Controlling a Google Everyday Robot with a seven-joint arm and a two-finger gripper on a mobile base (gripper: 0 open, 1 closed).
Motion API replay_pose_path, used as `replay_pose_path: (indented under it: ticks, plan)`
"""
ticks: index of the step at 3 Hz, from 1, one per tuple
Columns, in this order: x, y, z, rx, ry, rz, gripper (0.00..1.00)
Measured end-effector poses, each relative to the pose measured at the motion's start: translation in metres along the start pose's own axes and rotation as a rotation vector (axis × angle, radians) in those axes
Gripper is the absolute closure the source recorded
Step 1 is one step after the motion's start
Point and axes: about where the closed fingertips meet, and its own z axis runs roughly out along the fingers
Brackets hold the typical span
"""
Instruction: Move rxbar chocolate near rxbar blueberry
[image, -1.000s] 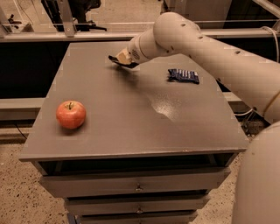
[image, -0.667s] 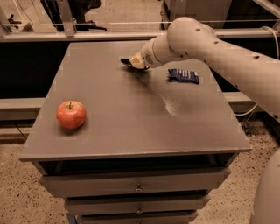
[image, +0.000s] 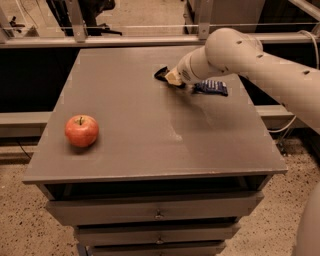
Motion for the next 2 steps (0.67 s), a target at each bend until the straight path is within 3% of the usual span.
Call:
replay_pose_path:
  ticks: [1,2]
  plan:
    - [0.0100,-0.0086,-0.0033,0.015,0.020,0.005,1.00]
    - [0.0079,-0.0093,-0.0052,0.015,0.020,0.005,0.83]
